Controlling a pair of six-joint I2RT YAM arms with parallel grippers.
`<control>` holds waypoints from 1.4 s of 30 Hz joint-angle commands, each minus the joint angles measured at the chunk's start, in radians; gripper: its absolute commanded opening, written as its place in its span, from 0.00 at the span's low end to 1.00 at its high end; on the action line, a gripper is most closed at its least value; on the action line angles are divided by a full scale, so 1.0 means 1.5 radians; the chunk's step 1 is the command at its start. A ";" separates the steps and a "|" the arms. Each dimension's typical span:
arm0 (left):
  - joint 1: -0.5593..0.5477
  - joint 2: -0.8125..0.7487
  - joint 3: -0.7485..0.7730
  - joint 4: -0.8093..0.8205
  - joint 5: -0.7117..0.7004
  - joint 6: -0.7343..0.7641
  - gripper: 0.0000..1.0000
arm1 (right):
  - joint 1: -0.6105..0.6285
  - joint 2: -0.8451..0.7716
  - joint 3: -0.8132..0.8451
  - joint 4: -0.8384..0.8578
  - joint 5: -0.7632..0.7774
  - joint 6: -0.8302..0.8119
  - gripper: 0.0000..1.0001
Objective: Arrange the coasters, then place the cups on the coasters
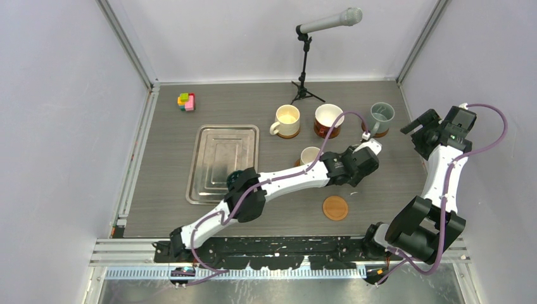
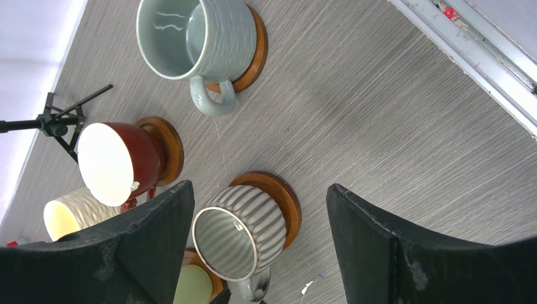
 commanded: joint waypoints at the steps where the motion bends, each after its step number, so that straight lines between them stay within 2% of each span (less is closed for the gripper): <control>1: 0.005 -0.137 -0.076 0.067 -0.031 0.054 0.51 | -0.002 -0.020 0.005 0.022 -0.020 0.004 0.81; 4: 0.011 -0.199 -0.131 0.087 -0.028 0.080 0.58 | -0.003 -0.018 0.004 0.023 -0.034 -0.003 0.81; 12: 0.089 -0.389 -0.223 0.025 0.063 0.099 0.81 | -0.003 -0.015 -0.005 0.031 -0.071 -0.017 0.81; 15: 0.134 -0.493 -0.333 0.005 0.071 0.108 0.82 | -0.003 -0.014 -0.009 0.037 -0.077 -0.016 0.81; 19: 0.230 -0.664 -0.529 -0.014 0.132 0.091 0.82 | -0.003 -0.005 -0.011 0.038 -0.077 -0.018 0.81; 23: 0.321 -0.796 -0.677 -0.093 0.185 0.124 0.82 | -0.003 -0.001 -0.013 0.040 -0.071 -0.020 0.81; 25: 0.346 -0.867 -0.770 -0.119 0.182 0.162 0.81 | -0.003 0.000 -0.014 0.044 -0.071 -0.020 0.81; 29: 0.356 -0.979 -0.877 -0.169 0.188 0.241 0.82 | -0.003 0.005 -0.014 0.046 -0.062 -0.019 0.81; 32: 0.369 -1.006 -0.900 -0.197 0.167 0.268 0.82 | -0.002 0.007 -0.016 0.048 -0.056 -0.018 0.81; 33: 0.375 -0.997 -0.889 -0.213 0.188 0.278 0.81 | -0.003 0.007 -0.014 0.047 -0.056 -0.017 0.81; 36: 0.376 -0.940 -0.859 -0.256 0.189 0.282 0.75 | -0.003 0.006 -0.012 0.044 -0.050 -0.017 0.81; 42: 0.376 -0.815 -0.814 -0.312 0.201 0.247 0.74 | -0.003 0.005 -0.011 0.043 -0.040 -0.018 0.81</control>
